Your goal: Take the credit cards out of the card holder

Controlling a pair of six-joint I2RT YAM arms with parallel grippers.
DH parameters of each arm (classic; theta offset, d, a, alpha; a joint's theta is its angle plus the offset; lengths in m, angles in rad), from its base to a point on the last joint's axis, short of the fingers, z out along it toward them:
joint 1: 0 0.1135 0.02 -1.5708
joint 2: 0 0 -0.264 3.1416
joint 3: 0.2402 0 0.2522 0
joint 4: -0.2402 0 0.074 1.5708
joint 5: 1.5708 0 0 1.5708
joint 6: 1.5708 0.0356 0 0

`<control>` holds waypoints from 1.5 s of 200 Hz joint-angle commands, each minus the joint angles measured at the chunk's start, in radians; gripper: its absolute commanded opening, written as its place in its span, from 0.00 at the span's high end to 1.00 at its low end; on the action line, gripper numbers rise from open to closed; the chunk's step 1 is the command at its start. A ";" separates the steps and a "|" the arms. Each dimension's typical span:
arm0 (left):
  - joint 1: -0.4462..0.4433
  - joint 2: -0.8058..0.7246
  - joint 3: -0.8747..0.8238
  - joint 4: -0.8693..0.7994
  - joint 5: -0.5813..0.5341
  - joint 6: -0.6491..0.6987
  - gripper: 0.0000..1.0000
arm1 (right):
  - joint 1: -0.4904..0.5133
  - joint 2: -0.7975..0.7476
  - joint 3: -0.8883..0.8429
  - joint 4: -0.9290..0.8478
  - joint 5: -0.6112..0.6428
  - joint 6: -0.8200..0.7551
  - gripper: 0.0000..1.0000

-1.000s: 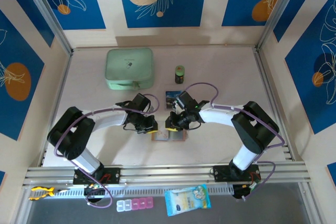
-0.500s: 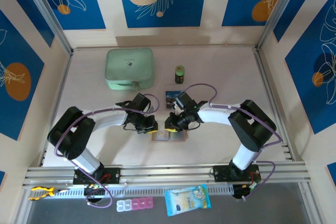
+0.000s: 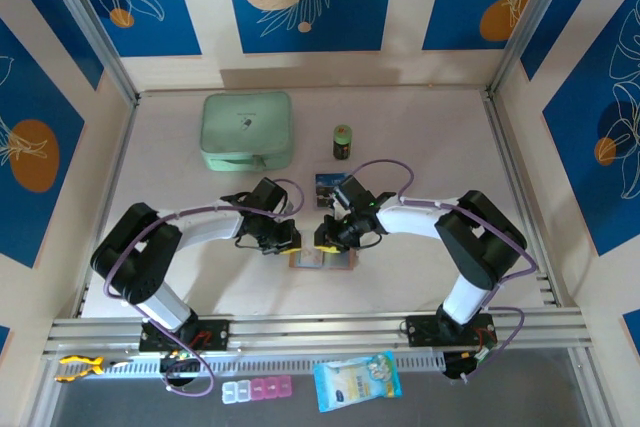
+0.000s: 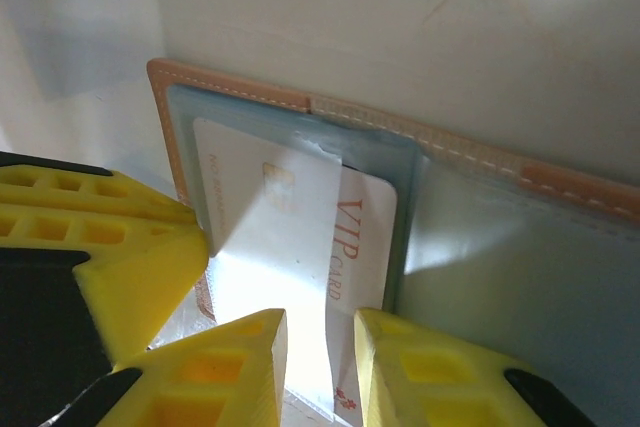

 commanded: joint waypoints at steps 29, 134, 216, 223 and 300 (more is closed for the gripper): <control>0.004 0.021 -0.022 -0.037 -0.019 0.015 0.87 | -0.001 -0.035 0.021 -0.091 0.053 -0.033 0.74; 0.003 -0.058 0.041 -0.100 -0.019 0.022 0.87 | -0.012 -0.085 -0.016 -0.052 0.022 -0.010 0.74; -0.055 -0.017 0.088 -0.077 0.009 0.006 0.91 | -0.034 -0.069 -0.046 -0.017 -0.012 0.005 0.75; -0.059 -0.009 0.088 -0.068 0.012 0.004 0.92 | -0.034 -0.067 -0.048 -0.014 -0.014 0.005 0.75; -0.071 0.051 0.081 -0.076 -0.014 0.022 0.97 | -0.043 -0.042 -0.064 0.008 -0.024 0.008 0.75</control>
